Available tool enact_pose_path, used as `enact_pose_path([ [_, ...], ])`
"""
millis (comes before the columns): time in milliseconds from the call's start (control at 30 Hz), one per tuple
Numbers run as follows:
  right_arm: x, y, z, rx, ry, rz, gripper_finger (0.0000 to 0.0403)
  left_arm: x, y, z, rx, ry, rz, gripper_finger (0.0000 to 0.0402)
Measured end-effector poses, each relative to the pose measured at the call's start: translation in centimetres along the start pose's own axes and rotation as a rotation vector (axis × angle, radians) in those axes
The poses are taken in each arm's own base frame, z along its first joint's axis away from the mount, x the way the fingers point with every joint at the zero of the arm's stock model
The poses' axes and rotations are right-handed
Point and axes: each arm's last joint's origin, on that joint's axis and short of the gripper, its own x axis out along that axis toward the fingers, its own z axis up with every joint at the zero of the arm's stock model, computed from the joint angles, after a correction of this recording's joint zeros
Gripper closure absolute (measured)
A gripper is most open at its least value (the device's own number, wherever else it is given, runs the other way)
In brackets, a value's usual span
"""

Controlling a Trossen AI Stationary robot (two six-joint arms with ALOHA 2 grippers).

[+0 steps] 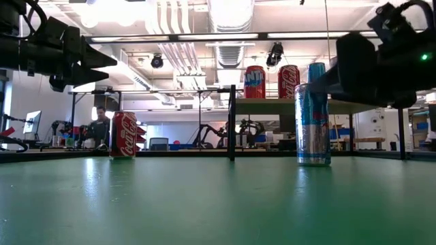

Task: Place canned beverage on shelf
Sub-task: Put the blue soda can on the shelf aligned with the other blue soda can

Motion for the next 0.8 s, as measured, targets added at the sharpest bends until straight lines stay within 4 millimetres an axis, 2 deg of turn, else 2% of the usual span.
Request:
enact_pose_path([
  [233, 0.8, -0.4, -0.4, -0.038, -0.038, 0.002, 0.0078, 0.0, 0.0, 0.0, 0.000, 0.000, 0.000, 0.0078],
  [400, 2.3, -0.5, -0.4, -0.008, -0.044, -0.056, 0.0078, 0.0, 0.0, 0.0, 0.000, 0.000, 0.000, 0.0078],
  [800, 4.8, 0.6, -1.0, 0.063, -0.039, -0.140, 0.0078, 0.0, 0.0, 0.0, 0.000, 0.000, 0.000, 0.0078],
])
